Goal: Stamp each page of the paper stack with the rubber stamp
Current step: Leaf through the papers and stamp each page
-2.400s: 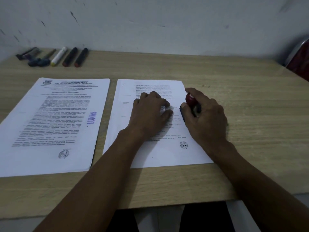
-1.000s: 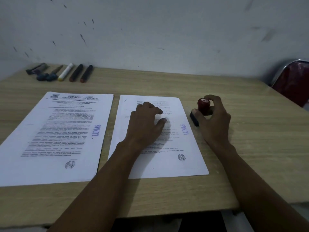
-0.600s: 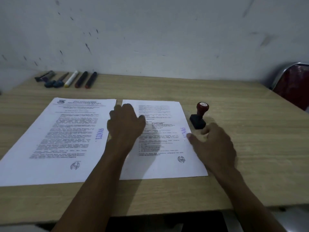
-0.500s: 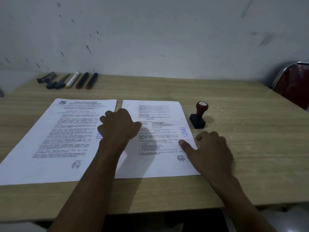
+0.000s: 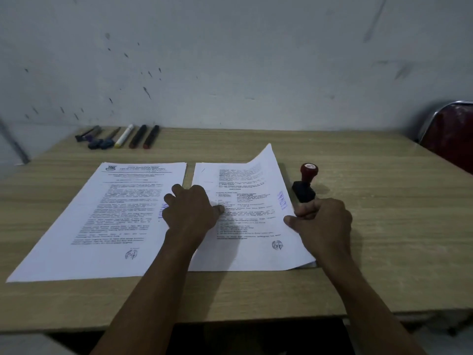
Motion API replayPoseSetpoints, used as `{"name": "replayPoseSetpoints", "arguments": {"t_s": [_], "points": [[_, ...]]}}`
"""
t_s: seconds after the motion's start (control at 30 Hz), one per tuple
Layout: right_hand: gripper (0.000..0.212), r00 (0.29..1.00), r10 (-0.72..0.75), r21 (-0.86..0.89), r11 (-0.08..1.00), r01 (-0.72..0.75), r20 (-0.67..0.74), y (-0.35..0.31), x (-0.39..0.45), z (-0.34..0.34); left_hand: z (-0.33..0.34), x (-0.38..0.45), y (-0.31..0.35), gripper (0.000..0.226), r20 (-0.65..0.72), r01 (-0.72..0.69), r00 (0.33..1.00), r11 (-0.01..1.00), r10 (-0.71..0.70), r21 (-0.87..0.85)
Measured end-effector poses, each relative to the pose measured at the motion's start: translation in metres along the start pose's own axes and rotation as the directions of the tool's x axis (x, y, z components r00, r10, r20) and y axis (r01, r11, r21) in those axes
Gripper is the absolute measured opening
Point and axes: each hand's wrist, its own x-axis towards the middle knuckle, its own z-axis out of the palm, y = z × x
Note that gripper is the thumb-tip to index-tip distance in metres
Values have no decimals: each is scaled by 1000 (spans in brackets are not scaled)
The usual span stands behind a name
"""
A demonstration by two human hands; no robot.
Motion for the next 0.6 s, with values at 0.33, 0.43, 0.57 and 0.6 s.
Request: {"name": "replayPoseSetpoints", "arguments": {"t_s": [0.33, 0.43, 0.57, 0.6], "points": [[15, 994, -109, -57, 992, 109, -6, 10, -1, 5, 4, 2, -5, 74, -35, 10, 999, 999, -11, -39], [14, 988, -156, -152, 977, 152, -15, 9, -1, 4, 4, 0, -6, 77, -47, 6, 999, 999, -9, -51], [17, 984, -169, -241, 959, 150, -60, 3, -5, -1, 5, -2, -6, 79, -53, 3, 999, 999, -6, -53], [20, 981, -175, -255, 955, 149, -84, 1, -7, -2, 5, -2, -7, 80, -56, 6, 998, 999, -9, -47]]}}
